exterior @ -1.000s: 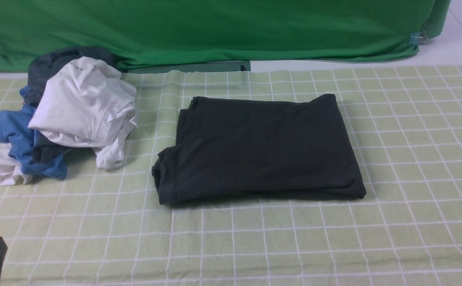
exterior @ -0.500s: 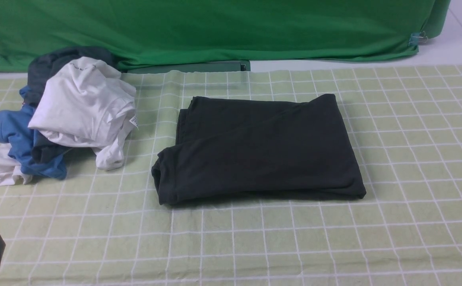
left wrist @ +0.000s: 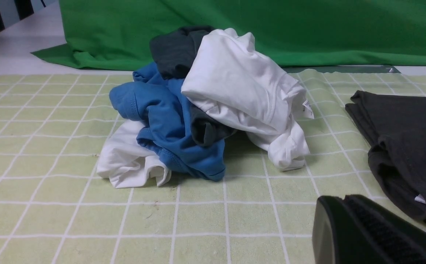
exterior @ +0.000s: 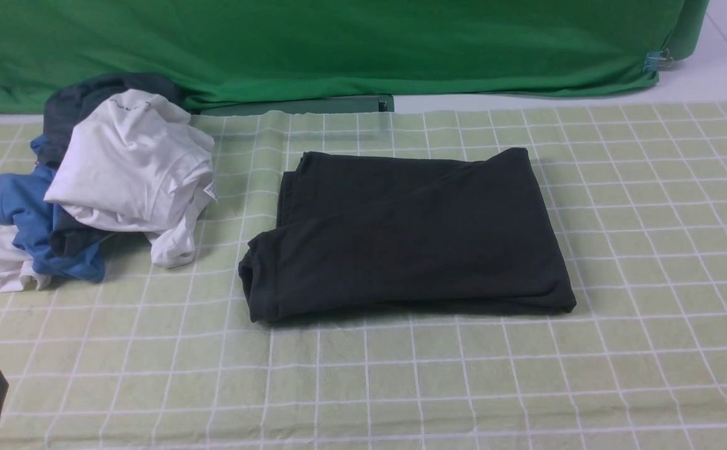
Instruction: Fold a long-sleeved shirt over a green coffee tablecloth.
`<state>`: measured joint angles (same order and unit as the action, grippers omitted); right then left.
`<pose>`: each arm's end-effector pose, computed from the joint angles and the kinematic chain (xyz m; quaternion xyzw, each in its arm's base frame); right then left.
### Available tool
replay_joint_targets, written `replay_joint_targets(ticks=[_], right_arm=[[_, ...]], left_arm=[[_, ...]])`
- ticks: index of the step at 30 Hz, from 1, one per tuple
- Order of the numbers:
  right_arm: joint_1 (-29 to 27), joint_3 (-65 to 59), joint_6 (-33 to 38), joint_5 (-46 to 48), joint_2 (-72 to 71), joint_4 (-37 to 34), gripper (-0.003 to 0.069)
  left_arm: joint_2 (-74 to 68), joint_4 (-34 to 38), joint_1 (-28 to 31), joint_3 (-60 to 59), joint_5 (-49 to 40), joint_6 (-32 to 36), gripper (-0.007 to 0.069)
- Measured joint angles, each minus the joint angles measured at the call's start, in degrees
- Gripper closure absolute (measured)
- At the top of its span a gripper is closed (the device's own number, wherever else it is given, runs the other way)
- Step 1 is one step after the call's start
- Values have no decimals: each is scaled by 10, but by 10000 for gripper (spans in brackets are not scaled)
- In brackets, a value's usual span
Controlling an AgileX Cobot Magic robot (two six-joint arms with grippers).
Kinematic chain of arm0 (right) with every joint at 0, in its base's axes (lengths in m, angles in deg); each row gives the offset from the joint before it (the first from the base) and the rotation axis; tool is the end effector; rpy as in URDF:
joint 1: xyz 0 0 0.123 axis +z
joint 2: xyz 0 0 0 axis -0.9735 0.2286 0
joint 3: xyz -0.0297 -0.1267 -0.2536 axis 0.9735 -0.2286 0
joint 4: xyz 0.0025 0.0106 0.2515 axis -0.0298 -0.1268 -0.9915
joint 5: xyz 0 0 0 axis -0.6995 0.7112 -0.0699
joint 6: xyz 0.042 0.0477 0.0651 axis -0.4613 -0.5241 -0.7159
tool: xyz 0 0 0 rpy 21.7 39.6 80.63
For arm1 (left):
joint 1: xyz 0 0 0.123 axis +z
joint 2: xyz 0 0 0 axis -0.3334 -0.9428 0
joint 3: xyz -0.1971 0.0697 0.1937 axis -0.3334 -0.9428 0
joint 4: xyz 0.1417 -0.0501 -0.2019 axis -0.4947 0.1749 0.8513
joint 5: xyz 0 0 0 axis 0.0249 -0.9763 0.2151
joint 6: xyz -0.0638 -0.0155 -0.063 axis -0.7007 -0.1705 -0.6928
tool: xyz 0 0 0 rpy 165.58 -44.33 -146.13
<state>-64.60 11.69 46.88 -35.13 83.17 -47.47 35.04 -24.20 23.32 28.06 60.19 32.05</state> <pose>0.0630 0.0147 0.3049 -0.0856 0.6475 0.0707 0.7539 0.0554 0.0037 0.1896 -0.0229 0.7613 0.0240 0.6475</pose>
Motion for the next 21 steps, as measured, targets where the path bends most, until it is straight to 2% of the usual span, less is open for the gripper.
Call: replay_joint_targets(ticks=[16,21], right_arm=[[0,-1,1,0,1,0,424],[0,-4,-54,0,1,72,421]], left_arm=[[0,0,0,0,0,-4,611],[0,0,0,0,0,-4,611]])
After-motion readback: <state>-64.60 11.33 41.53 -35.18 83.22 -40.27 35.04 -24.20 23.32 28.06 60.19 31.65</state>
